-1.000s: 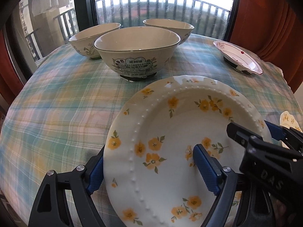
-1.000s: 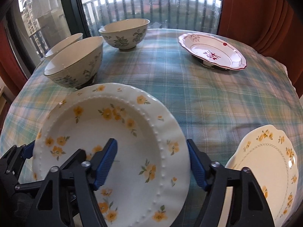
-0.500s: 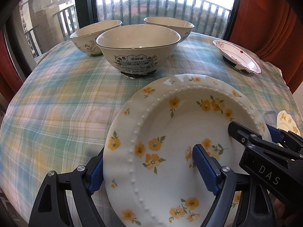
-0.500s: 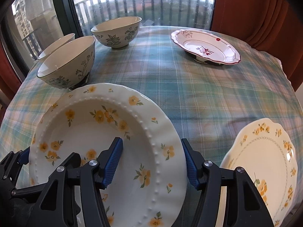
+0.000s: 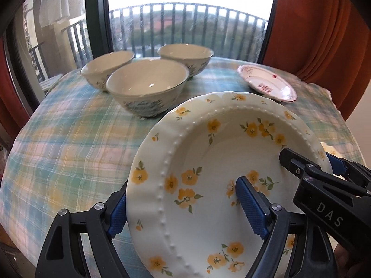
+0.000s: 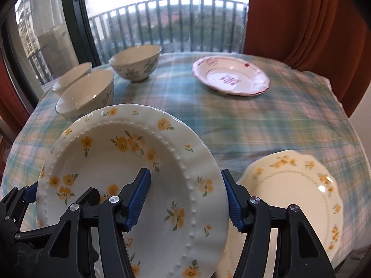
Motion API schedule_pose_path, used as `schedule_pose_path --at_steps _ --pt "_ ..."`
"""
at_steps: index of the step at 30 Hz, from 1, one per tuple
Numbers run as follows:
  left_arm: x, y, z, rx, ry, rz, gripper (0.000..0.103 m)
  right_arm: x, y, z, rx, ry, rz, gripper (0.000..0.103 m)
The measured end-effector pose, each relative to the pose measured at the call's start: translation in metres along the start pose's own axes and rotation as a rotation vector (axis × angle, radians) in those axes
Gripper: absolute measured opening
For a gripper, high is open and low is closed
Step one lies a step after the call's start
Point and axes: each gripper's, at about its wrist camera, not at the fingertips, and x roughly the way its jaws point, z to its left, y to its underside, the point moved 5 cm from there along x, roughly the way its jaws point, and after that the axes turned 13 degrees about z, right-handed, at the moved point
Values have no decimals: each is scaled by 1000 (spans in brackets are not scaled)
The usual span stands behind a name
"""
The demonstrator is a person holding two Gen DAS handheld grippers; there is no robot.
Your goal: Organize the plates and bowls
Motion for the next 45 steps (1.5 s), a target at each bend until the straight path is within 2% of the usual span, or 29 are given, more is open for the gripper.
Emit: schedule_pose_path --at_steps 5,15,20,26,39,45 --pt "-10 -2 -23 8 6 -37 85 -18 3 -24 36 18 -55 65" --pt "-14 -6 -80 91 18 -66 85 -32 10 -80 111 29 -86 65" --pt "-9 -6 -112 129 30 -56 85 -33 16 -113 160 39 -83 65" --pt "2 0 -140 125 85 -25 84 -35 30 -148 198 58 -86 65" --pt "23 20 -187 175 72 26 85 -16 57 -197 257 77 -38 65" --pt "23 21 -191 169 48 20 85 -11 60 -205 269 37 -28 65"
